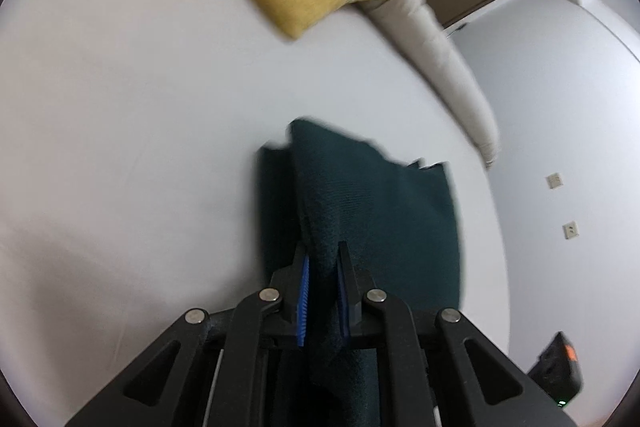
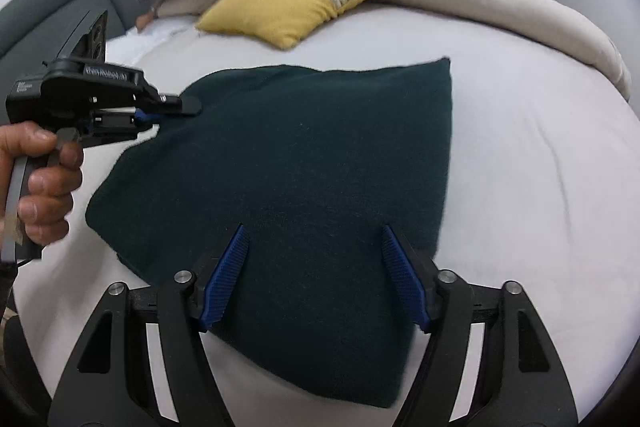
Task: Fold small clothes
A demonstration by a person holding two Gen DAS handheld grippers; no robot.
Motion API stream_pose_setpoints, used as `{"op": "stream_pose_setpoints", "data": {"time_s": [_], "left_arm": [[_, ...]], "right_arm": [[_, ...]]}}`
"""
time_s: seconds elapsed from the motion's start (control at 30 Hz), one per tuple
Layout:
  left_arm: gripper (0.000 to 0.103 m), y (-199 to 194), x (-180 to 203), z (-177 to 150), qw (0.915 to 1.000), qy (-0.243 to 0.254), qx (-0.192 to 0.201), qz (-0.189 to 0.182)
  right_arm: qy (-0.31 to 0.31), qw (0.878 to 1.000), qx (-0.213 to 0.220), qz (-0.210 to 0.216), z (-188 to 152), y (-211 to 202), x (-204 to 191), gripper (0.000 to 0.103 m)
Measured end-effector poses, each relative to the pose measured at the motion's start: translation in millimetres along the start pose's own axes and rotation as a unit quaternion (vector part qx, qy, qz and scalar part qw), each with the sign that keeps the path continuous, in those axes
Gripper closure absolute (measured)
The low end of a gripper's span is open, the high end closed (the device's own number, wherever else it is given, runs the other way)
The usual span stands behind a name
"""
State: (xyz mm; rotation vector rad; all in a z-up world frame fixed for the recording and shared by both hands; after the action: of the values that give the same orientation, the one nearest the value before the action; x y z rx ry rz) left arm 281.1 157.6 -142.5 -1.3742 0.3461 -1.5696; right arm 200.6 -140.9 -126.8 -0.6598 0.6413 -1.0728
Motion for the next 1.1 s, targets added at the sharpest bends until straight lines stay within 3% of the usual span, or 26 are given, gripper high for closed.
{"op": "stream_pose_setpoints", "data": {"time_s": [0.13, 0.23, 0.3, 0.37, 0.43, 0.53, 0.63, 0.7, 0.73, 0.87, 0.93, 1.03, 1.1], "left_arm": [[0.084, 13.0, -18.5, -12.4, 0.9986, -0.044, 0.008, -0.028], [0.082, -2.8, -15.0, -12.7, 0.999, -0.037, 0.026, -0.005], [0.08, -23.7, -2.4, -11.9, 0.9972, -0.013, 0.065, 0.035], [0.08, -49.2, 26.2, -16.5, 0.9907, 0.044, 0.114, 0.061], [0.08, -51.7, 55.8, -23.5, 0.984, 0.1, 0.127, 0.075], [0.08, -27.8, 85.8, -43.2, 0.9715, 0.175, 0.117, 0.109], [0.083, 4.4, 62.9, -52.0, 0.9774, 0.153, 0.075, 0.125], [0.087, 9.1, 49.1, -57.6, 0.9788, 0.148, 0.085, 0.112], [0.087, 8.3, 47.7, -59.3, 0.9792, 0.149, 0.087, 0.106], [0.087, 9.4, 46.9, -59.8, 0.9795, 0.158, 0.087, 0.09], [0.087, 9.4, 44.6, -59.3, 0.9806, 0.155, 0.087, 0.082], [0.087, 5.8, 43.1, -60.5, 0.9799, 0.159, 0.089, 0.08], [0.087, 7.3, 42.9, -63.6, 0.9783, 0.167, 0.094, 0.08]], "right_arm": [[-0.037, 0.999, -0.007, -0.025, -5.2, 3.9, -18.1, 0.031], [-0.042, 0.999, -0.01, -0.02, -6.8, 3.1, -17.1, 0.032], [-0.011, 1.0, -0.005, -0.001, -6.4, -9.9, -10.5, 0.034], [0.034, 0.998, 0.024, 0.037, 3.1, -25.7, -0.5, 0.039], [0.066, 0.994, 0.051, 0.073, 7.2, -40.8, 7.2, 0.039], [0.116, 0.982, 0.058, 0.139, 9.4, -48.1, 20.0, 0.042], [0.149, 0.973, 0.01, 0.178, -7.2, -30.7, 34.8, 0.043], [0.164, 0.97, -0.019, 0.181, -23.6, -16.6, 45.7, 0.048], [0.172, 0.967, -0.022, 0.188, -30.3, -13.1, 52.8, 0.051], [0.258, 0.933, -0.007, 0.249, -53.7, -10.9, 90.1, 0.075], [0.279, 0.925, -0.008, 0.257, -60.9, -12.0, 100.8, 0.081], [0.273, 0.932, -0.01, 0.238, -53.0, -20.3, 108.7, 0.077], [0.28, 0.936, 0.011, 0.211, -37.6, -33.0, 123.4, 0.075]]}}
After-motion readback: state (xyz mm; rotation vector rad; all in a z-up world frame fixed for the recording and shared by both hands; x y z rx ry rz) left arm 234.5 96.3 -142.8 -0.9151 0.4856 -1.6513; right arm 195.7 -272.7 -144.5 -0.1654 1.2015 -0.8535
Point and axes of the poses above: each gripper's, at about its wrist camera, not at the fingertips, and y roughly the way its jaws point, x to its right, z to its top, the point moved 3 cm from there along y, roughly the way its jaws point, and after that the axes turned 5 degrees about z, right-handed, at the moved point
